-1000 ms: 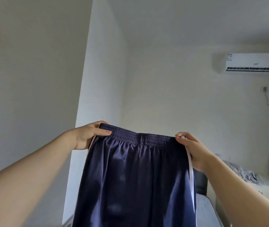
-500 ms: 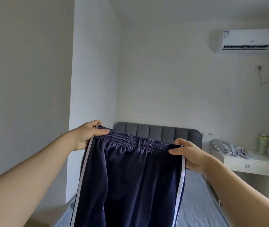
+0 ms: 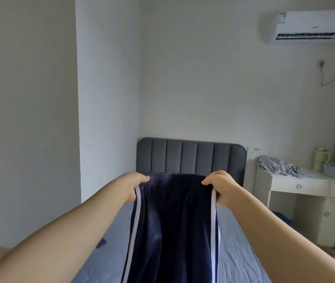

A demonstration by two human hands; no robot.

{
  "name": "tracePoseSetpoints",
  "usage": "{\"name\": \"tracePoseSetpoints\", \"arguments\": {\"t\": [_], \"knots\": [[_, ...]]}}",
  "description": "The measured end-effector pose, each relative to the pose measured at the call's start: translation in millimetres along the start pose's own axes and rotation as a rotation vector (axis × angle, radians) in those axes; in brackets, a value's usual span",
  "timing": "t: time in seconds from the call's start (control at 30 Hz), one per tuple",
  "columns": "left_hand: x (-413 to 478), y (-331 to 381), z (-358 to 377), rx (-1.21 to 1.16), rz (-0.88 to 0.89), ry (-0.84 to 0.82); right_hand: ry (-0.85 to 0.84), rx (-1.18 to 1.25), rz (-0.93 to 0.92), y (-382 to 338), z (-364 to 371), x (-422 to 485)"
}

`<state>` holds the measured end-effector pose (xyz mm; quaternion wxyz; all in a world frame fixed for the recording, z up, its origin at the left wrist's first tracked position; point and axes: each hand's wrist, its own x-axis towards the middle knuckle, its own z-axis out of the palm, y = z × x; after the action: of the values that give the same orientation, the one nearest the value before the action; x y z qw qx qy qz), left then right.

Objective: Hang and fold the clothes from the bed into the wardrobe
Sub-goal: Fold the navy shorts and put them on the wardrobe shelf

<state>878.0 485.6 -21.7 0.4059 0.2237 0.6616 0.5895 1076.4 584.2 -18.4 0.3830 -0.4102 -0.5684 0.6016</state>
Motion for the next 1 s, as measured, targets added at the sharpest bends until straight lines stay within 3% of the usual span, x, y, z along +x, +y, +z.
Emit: {"name": "tracePoseSetpoints", "arguments": {"t": [0.17, 0.33, 0.47, 0.57, 0.67, 0.73, 0.8, 0.9, 1.0], "knots": [[-13, -8, 53, 0.073, 0.375, 0.092, -0.08, 0.004, -0.093, -8, 28, -12], [-30, -6, 67, 0.15, 0.502, 0.022, -0.156, 0.145, -0.105, -14, 38, -20], [-33, -1, 60, 0.051, 0.516, -0.199, -0.237, 0.295, -0.047, -18, 33, -22], [-29, -1, 56, 0.239, 0.661, -0.318, -0.289, 0.294, -0.045, -19, 31, -19], [-23, 0, 54, 0.4, 0.824, -0.152, -0.374, 0.381, -0.07, -18, 31, -19], [-19, 4, 49, 0.335, 0.871, -0.02, -0.383, 0.424, -0.127, -16, 29, -19], [-17, 10, 43, 0.215, 0.831, 0.034, -0.237, 0.215, -0.257, -13, 23, -14], [-20, 25, 34, -0.003, 0.71, -0.061, -0.01, -0.232, -0.439, -8, 18, -12], [-27, 38, 27, -0.176, 0.663, -0.166, -0.138, -0.168, -0.483, -2, 17, -10]]}}
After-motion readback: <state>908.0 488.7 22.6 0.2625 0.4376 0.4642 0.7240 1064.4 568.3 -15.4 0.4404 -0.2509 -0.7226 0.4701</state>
